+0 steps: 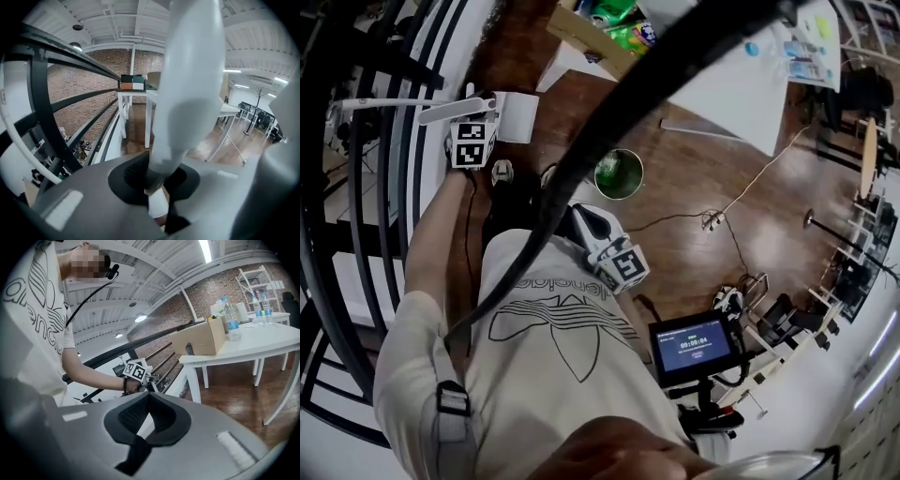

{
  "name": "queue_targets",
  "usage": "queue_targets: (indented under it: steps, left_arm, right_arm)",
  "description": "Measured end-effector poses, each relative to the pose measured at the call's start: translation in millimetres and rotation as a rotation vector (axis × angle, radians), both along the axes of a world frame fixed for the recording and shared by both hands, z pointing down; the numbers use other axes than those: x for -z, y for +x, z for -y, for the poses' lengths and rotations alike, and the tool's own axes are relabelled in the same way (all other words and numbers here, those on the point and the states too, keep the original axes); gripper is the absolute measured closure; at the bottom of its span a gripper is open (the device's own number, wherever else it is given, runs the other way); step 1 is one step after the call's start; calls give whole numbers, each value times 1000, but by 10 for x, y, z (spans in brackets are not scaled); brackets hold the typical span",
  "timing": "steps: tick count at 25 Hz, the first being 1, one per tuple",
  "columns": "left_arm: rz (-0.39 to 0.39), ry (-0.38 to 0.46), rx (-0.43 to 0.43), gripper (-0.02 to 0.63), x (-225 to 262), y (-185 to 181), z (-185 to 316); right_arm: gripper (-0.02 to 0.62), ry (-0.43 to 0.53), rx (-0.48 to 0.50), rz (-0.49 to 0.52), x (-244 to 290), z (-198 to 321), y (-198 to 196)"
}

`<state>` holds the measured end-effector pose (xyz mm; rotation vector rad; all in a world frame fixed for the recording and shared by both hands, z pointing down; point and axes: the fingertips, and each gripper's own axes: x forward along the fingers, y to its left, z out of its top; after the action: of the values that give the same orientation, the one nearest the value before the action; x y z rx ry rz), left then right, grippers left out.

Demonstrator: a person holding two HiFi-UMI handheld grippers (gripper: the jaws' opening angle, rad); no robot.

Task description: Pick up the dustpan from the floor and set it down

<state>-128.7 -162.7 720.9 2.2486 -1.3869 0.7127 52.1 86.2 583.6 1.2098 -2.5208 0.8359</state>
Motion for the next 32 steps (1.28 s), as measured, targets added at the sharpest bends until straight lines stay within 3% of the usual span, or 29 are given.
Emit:
queue_targets:
  steps: [8,14,21,32]
  left_arm:
    - [-20,52,14,541,1170,92,-355]
    - [-50,103,25,541,1705,147,-534]
    - [-50,109,27,545,1811,160,-652]
    - [-37,86,9,543,1674,198,-690]
  right_arm:
    - [594,184,27,90,373,465,-23]
    - [594,269,78,131,543,753,-137]
    - [593,273,123,156,544,789,-237]
    - [594,241,109,157,487,731,-193]
